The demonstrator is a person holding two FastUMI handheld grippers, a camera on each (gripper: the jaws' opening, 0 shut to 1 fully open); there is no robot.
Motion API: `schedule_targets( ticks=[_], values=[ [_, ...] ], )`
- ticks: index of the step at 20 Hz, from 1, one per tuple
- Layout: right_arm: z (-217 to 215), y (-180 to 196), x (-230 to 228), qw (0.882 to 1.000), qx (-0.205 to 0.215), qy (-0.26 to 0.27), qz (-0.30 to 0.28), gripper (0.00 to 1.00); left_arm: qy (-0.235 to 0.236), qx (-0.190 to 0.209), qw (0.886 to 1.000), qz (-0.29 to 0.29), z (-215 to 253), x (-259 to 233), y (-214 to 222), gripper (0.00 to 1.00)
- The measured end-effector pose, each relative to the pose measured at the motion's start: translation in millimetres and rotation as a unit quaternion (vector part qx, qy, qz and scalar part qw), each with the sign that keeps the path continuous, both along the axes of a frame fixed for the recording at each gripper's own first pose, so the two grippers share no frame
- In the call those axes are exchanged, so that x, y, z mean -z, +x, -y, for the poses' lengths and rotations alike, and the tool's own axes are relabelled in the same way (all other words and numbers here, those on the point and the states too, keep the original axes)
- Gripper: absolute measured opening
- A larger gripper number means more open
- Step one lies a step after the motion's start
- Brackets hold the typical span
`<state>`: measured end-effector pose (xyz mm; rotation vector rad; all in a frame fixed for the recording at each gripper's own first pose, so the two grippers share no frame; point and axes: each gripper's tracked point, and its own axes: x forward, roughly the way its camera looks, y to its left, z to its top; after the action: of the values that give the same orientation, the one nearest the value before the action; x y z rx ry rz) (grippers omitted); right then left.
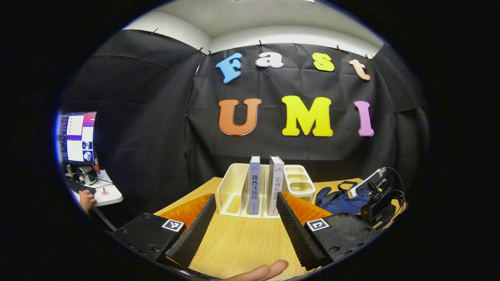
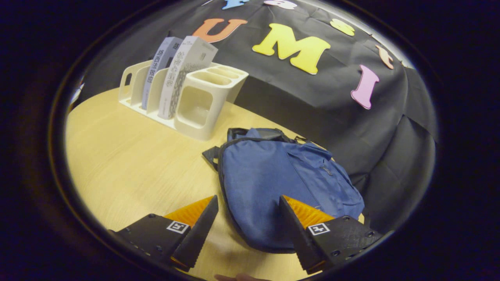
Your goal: Open the schoolbag, grab two books from the bookshelf and put them into the schoolbag.
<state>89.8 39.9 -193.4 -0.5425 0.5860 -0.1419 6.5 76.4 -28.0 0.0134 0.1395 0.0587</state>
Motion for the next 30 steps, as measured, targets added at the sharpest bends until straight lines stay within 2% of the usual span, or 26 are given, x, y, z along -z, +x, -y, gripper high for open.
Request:
schedule_targets(
  ticks=[3,4,5,6,8,9,10,11,13,14,15,16,17,18,19,20,21,22,24,26,30],
  values=[
    [8,3,-11,0.999,0.016,-0.046,0.019,0.92,0.009,-0.001,1.0,-0.002,-1,2,2,0.98],
    [9,3,-17,0.998,0.018,-0.06,0.026,0.96,0.011,-0.001,1.0,-0.004,-1,3,2,0.98],
    [8,2,-23,0.997,0.017,-0.073,0.034,0.87,0.011,0.0,1.0,-0.005,0,5,2,0.98],
    [7,1,-31,0.995,0.016,-0.085,0.042,0.9,0.01,0.002,1.0,-0.007,2,5,2,0.98],
    [4,-1,-50,0.992,0.013,-0.11,0.067,0.81,0.01,0.005,1.0,-0.008,4,6,3,0.98],
    [1,1,-58,0.99,0.011,-0.12,0.08,0.87,0.011,0.005,1.0,-0.008,4,6,3,0.98],
    [-2,6,-62,0.988,0.01,-0.124,0.087,0.84,0.012,0.005,1.0,-0.007,4,5,3,0.98],
    [-4,11,-58,0.989,0.008,-0.125,0.08,0.75,0.01,0.004,1.0,-0.005,4,5,3,0.98],
    [-8,25,-50,0.99,0.002,-0.126,0.067,0.75,0.002,0.005,1.0,-0.002,4,5,4,0.98],
    [-7,29,-47,0.99,0.004,-0.125,0.062,0.68,-0.002,0.005,1.0,-0.002,3,5,5,0.98],
    [-8,34,-43,0.991,0.001,-0.121,0.057,0.58,-0.005,0.003,1.0,-0.001,1,5,6,0.98],
    [-9,37,-42,0.992,-0.003,-0.116,0.058,0.56,-0.007,0.001,1.0,-0.002,-1,7,8,0.98],
    [-9,42,-42,0.992,-0.009,-0.109,0.062,0.42,-0.005,-0.003,1.0,-0.003,-3,8,9,0.98],
    [-9,45,-43,0.993,-0.013,-0.099,0.064,0.46,-0.002,-0.011,1.0,-0.005,-7,11,12,0.98],
    [-9,47,-42,0.994,-0.02,-0.088,0.062,0.28,0.002,-0.018,1.0,-0.01,-11,15,14,0.98],
    [-6,51,-43,0.995,-0.02,-0.079,0.062,0.28,0.006,-0.023,1.0,-0.014,-12,19,16,0.98],
    [-4,51,-44,0.996,-0.023,-0.062,0.063,0.16,0.009,-0.026,0.999,-0.021,-12,24,18,0.98],
    [-5,52,-45,0.997,-0.028,-0.042,0.059,0.13,0.012,-0.025,0.999,-0.028,-10,29,21,0.98],
    [0,52,-51,0.998,-0.036,-0.01,0.058,0.12,0.019,-0.018,0.999,-0.033,-3,35,28,0.98],
    [3,50,-63,0.997,-0.046,0.027,0.054,0.04,0.026,-0.006,0.999,-0.036,6,40,35,0.98],
    [23,50,-95,0.993,-0.057,0.083,0.063,0.04,0.033,0.001,0.998,-0.045,12,45,56,0.98]
  ],
)
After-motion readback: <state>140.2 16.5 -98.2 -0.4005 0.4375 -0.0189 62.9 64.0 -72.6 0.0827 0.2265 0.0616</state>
